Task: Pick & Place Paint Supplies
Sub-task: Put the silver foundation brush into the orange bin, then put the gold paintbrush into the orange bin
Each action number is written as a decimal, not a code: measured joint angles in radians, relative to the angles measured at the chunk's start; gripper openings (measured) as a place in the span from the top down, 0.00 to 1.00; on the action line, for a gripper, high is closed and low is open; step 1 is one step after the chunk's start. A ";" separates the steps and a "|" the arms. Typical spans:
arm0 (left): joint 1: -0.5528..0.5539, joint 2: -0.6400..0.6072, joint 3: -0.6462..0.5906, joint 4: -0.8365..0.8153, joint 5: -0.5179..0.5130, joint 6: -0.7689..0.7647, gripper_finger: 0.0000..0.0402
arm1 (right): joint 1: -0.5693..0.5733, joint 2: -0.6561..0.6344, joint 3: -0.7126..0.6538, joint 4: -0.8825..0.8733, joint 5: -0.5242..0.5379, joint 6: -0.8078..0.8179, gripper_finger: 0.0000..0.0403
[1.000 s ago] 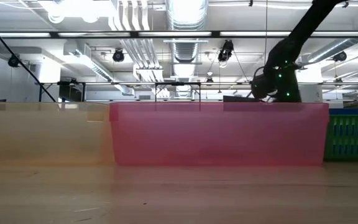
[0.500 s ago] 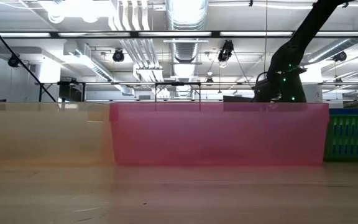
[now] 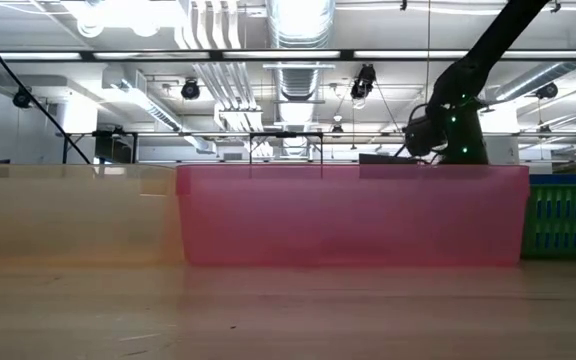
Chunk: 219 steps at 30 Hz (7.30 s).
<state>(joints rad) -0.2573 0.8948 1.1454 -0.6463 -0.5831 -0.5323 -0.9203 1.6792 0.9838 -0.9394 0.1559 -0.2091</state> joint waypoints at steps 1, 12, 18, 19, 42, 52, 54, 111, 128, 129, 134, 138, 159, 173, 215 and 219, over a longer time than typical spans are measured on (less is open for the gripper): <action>0.000 0.000 0.000 0.000 0.000 0.000 0.69 | 0.000 0.012 0.002 0.001 0.004 0.000 0.78; 0.000 0.000 0.002 0.024 0.017 -0.019 0.69 | -0.008 0.107 0.014 0.025 -0.012 0.004 0.78; 0.000 0.000 0.002 0.030 0.025 -0.019 0.69 | -0.011 0.116 0.012 0.029 -0.049 -0.001 0.78; 0.000 0.000 0.002 0.030 0.026 -0.019 0.69 | -0.014 0.116 0.012 0.027 -0.052 0.000 0.78; -0.002 -0.012 0.002 0.003 0.074 0.035 0.69 | 0.090 -0.230 -0.033 -0.101 -0.351 0.032 0.98; -0.002 -0.049 0.003 -0.030 0.003 0.090 0.69 | 0.709 -0.354 0.135 0.120 -0.358 0.416 0.98; -0.002 -0.056 0.003 -0.031 -0.001 0.091 0.69 | 0.770 -0.265 0.224 0.168 -0.349 0.457 0.98; -0.001 -0.225 0.001 -0.065 -0.105 0.271 0.69 | 0.947 0.744 1.217 0.407 -0.546 0.679 0.55; 0.253 0.053 0.063 -0.120 -0.115 0.072 0.69 | 0.912 0.255 1.210 -0.049 0.004 0.587 0.54; 0.324 0.089 0.087 -0.127 -0.046 0.049 0.69 | 0.909 0.238 1.206 -0.065 0.005 0.583 0.54; 0.722 0.300 0.233 -0.217 0.360 -0.023 0.69 | 0.905 0.153 1.128 -0.084 0.005 0.569 0.54; 0.981 0.468 0.342 -0.284 0.575 -0.046 0.69 | 0.904 0.054 1.010 -0.075 0.006 0.598 0.54; 1.147 0.812 0.061 -0.168 0.532 -0.555 0.69 | 0.907 -0.368 0.415 0.285 0.030 0.812 0.54; 1.137 0.811 -0.107 0.079 0.547 -0.816 0.69 | 0.906 -0.392 0.403 0.285 0.030 0.785 0.54; 1.089 0.923 -0.107 0.090 0.616 -0.823 0.99 | 0.907 -0.395 0.394 0.236 0.030 0.782 0.54; 1.074 0.901 -0.109 0.078 0.629 -0.816 1.00 | 0.907 -0.395 0.394 0.240 0.030 0.783 0.54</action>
<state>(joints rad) 0.8171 1.7953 1.0359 -0.5679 0.0464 -1.3483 -0.0135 1.2842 1.3780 -0.6992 0.1860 0.5735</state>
